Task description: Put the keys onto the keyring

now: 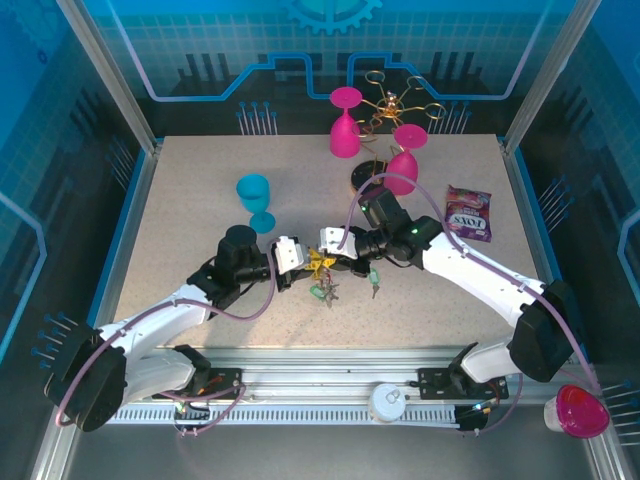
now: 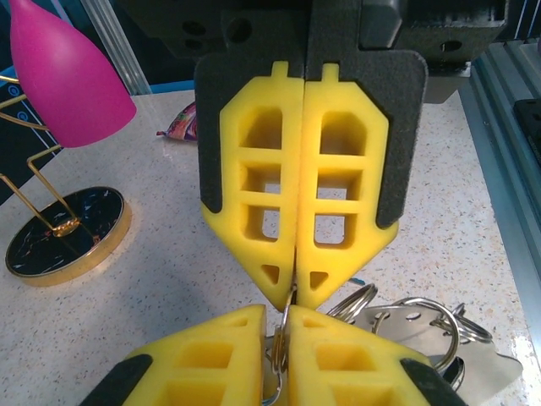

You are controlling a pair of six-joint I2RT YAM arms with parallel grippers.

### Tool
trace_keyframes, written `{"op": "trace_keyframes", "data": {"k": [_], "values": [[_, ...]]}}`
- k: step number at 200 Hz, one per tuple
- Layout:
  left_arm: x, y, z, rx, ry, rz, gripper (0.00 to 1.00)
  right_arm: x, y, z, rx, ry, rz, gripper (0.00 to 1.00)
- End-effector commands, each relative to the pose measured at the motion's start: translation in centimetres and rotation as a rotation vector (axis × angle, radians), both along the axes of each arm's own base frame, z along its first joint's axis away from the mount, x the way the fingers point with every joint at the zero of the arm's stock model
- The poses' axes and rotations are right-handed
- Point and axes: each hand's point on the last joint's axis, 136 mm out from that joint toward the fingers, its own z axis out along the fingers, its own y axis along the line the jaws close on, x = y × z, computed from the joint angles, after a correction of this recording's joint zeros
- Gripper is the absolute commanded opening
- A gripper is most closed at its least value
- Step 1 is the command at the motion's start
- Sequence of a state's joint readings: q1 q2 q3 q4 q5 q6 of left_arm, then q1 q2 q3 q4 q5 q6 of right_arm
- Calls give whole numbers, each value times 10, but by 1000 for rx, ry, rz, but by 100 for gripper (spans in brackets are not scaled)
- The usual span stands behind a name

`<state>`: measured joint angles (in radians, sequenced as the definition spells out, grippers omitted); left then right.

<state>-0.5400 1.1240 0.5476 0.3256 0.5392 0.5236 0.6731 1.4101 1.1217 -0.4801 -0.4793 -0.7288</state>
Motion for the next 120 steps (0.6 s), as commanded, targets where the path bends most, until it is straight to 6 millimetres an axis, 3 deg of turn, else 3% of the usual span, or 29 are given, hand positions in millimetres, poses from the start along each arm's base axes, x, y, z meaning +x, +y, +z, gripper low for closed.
{"op": "trace_keyframes", "data": {"k": [1, 25, 40, 45, 56, 66, 94, 112, 120], "values": [[0, -5, 11, -14, -22, -20, 10, -10, 13, 25, 89, -10, 53, 0], [0, -4, 14, -22, -33, -19, 0, -11, 13, 23, 91, 0, 50, 0], [1, -3, 16, -23, -61, -7, 0, -2, 10, 22, 92, -25, -10, 0], [2, -2, 17, -22, -79, -1, 0, 2, 7, 24, 105, -30, -39, 8], [4, 0, 19, -21, -132, 18, 0, 12, -1, 29, 140, -41, -123, 37], [4, 2, 18, -7, -179, 30, 0, 24, -14, 30, 162, -40, -229, 43], [5, 2, 16, 36, -289, 40, 0, 60, -65, 27, 180, 0, -619, 46], [6, 2, 14, 55, -321, 46, 0, 67, -87, 17, 164, 64, -806, 40], [7, 1, 13, 57, -329, 49, 0, 61, -94, -3, 134, 129, -866, 38]]}}
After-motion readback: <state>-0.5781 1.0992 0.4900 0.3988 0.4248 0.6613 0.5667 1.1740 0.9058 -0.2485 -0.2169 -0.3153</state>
